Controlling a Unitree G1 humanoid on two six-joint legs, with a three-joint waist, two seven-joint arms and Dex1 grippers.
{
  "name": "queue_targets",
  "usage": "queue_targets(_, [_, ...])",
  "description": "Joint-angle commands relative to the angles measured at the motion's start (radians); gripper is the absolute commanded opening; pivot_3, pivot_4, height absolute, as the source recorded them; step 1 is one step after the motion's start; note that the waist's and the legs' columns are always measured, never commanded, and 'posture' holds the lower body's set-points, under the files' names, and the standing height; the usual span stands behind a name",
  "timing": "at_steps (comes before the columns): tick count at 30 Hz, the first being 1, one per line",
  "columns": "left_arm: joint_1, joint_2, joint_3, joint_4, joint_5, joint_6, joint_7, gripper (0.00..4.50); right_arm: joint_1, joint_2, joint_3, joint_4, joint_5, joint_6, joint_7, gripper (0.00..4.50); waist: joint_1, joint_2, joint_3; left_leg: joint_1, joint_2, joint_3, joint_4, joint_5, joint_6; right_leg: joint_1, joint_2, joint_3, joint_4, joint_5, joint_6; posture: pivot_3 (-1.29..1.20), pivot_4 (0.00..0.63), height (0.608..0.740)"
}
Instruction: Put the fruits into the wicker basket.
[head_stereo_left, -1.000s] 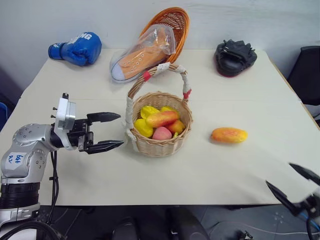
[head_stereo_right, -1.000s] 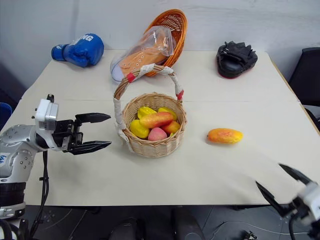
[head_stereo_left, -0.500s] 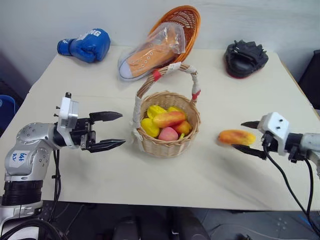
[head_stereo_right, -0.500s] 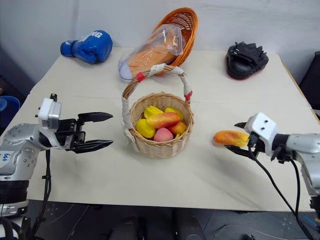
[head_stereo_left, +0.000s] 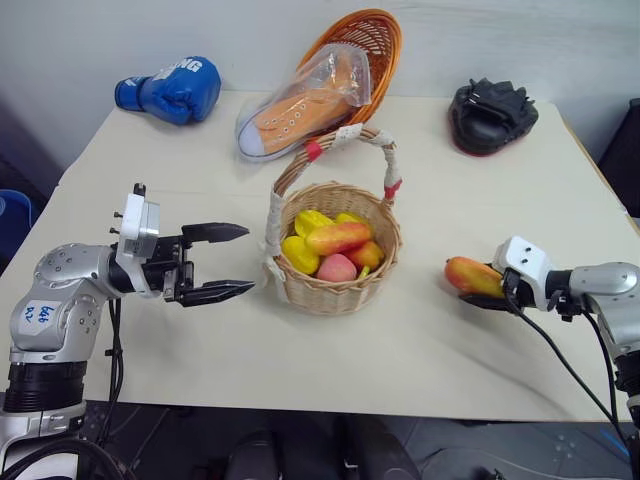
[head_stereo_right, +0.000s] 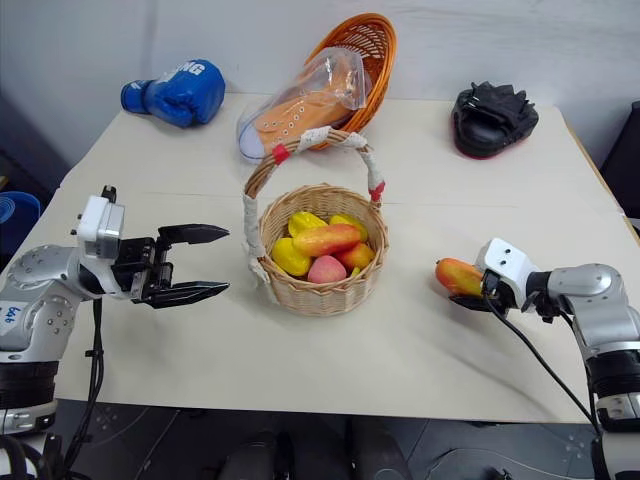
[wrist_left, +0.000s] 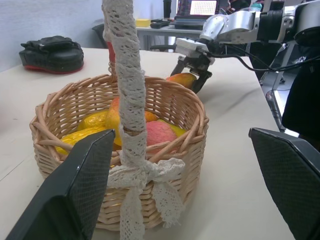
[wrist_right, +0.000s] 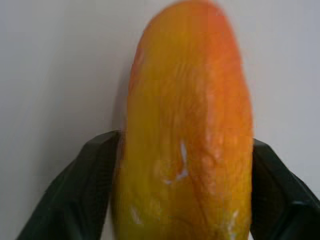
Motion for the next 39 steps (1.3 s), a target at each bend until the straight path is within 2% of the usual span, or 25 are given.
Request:
queue_targets(1, [-0.01,-0.004,0.005,-0.02,-0.013,-0.005,-0.003,4.5,0.003,0.007,-0.031,0.025,0.001,-0.053,-0.005,2.69,-0.002,0.0,0.0,0.0,0.0,0.0,0.0,0.0,0.0,0.0,0.0,0.0,0.0,0.0,0.0,0.0,0.15,0.74])
queue_targets(3, [-0.018,-0.006,0.001,-0.019,-0.013,-0.002,-0.004,4.5,0.042,0.003,-0.055,-0.029,0.051,-0.057,0.037,2.44,-0.002,0.0,0.0,0.001,0.0,0.0,0.0,0.0,0.0,0.0,0.0,0.0,0.0,0.0,0.0,0.0,0.15,0.74])
queue_targets(6, [-0.02,-0.003,0.002,-0.022,-0.016,0.002,-0.007,4.5,0.111,-0.01,-0.101,-0.159,0.112,-0.021,0.056,2.44,0.0,0.001,0.001,0.001,0.0,0.0,-0.001,0.0,0.0,0.0,0.0,0.0,0.0,0.0,0.0,0.0,0.15,0.74])
queue_targets(10, [-0.011,0.009,0.012,-0.027,-0.02,0.01,-0.011,4.5,0.177,-0.018,-0.185,-0.504,0.294,0.23,0.015,2.44,-0.004,0.004,0.003,0.0,0.0,0.0,-0.001,0.0,0.0,0.0,0.0,0.001,0.001,0.0,0.001,0.0,0.15,0.74])
queue_targets(13, [-0.003,0.014,0.019,-0.032,-0.021,0.016,-0.009,4.5,0.1,0.036,-0.222,-0.745,0.483,0.491,-0.15,2.44,-0.015,0.006,0.004,0.001,0.001,0.0,-0.001,0.001,-0.001,0.0,0.0,0.001,0.002,0.0,0.001,0.0,0.15,0.74])
queue_targets(14, [-0.002,0.017,0.021,-0.033,-0.022,0.02,-0.007,4.5,0.032,0.065,-0.215,-0.792,0.526,0.584,-0.235,2.44,-0.021,0.006,0.004,0.001,0.001,-0.001,-0.001,0.001,-0.002,0.0,0.0,0.001,0.003,0.0,0.001,0.0,0.15,0.74])
queue_targets(17, [-0.003,0.019,0.025,-0.034,-0.026,0.029,-0.002,4.5,-0.105,0.137,-0.178,-0.869,0.622,0.752,-0.367,2.44,-0.026,0.006,0.004,0.001,0.001,-0.001,-0.002,0.001,-0.002,0.0,0.0,0.001,0.003,0.0,0.0,0.0,0.15,0.74])
queue_targets(19, [-0.009,0.018,0.025,-0.031,-0.026,0.031,-0.001,4.5,-0.17,0.193,-0.129,-0.888,0.629,0.812,-0.432,2.44,-0.024,0.006,0.004,0.0,0.001,-0.002,-0.003,0.001,-0.002,-0.001,0.0,0.0,0.002,0.0,0.0,0.0,0.15,0.74])
queue_targets(22, [-0.03,0.009,0.014,-0.015,-0.018,0.029,-0.001,4.5,-0.245,0.299,-0.018,-0.857,0.552,0.845,-0.536,2.44,-0.024,0.006,0.004,-0.003,0.001,-0.002,-0.002,0.001,-0.001,-0.003,0.0,-0.001,0.0,0.0,0.0,0.0,0.15,0.74])
queue_targets(26, [-0.06,0.001,0.003,0.017,-0.006,0.018,-0.01,4.5,-0.272,0.364,0.111,-0.822,0.436,0.799,-0.566,2.44,-0.019,0.005,0.003,-0.019,0.0,-0.002,0.003,0.001,0.0,-0.018,-0.001,-0.001,0.003,0.001,0.001,0.0,0.15,0.74])
queue_targets(30, [-0.058,-0.002,0.003,0.018,-0.006,0.017,-0.012,4.5,-0.29,0.416,0.123,-0.779,0.389,0.773,-0.585,3.74,-0.022,0.005,0.003,-0.02,0.0,-0.001,0.002,0.001,0.0,-0.019,-0.001,0.0,0.003,0.0,0.001,0.0,0.15,0.74])
queue_targets(32, [-0.053,-0.007,0.003,0.011,-0.009,0.017,-0.004,4.5,-0.267,0.368,0.091,-0.809,0.418,0.74,-0.49,4.46,-0.022,0.005,0.003,-0.02,0.0,-0.001,0.002,0.001,0.0,-0.019,-0.001,0.0,0.003,0.0,0.001,0.0,0.15,0.74])
queue_targets(34, [-0.048,-0.009,0.005,0.006,-0.01,0.018,0.0,4.5,-0.249,0.336,0.07,-0.83,0.441,0.721,-0.431,4.46,-0.021,0.005,0.003,-0.02,0.0,-0.001,0.002,0.001,0.0,-0.019,0.0,-0.001,0.003,0.0,0.001,0.0,0.15,0.74])
queue_targets(39, [-0.02,-0.002,0.023,-0.014,-0.015,0.02,0.012,4.5,-0.09,0.168,-0.133,-0.832,0.494,0.608,-0.246,4.46,-0.015,0.005,0.003,-0.019,0.0,-0.001,0.001,0.001,0.001,-0.017,-0.001,-0.001,0.001,0.0,0.001,0.0,0.15,0.74])
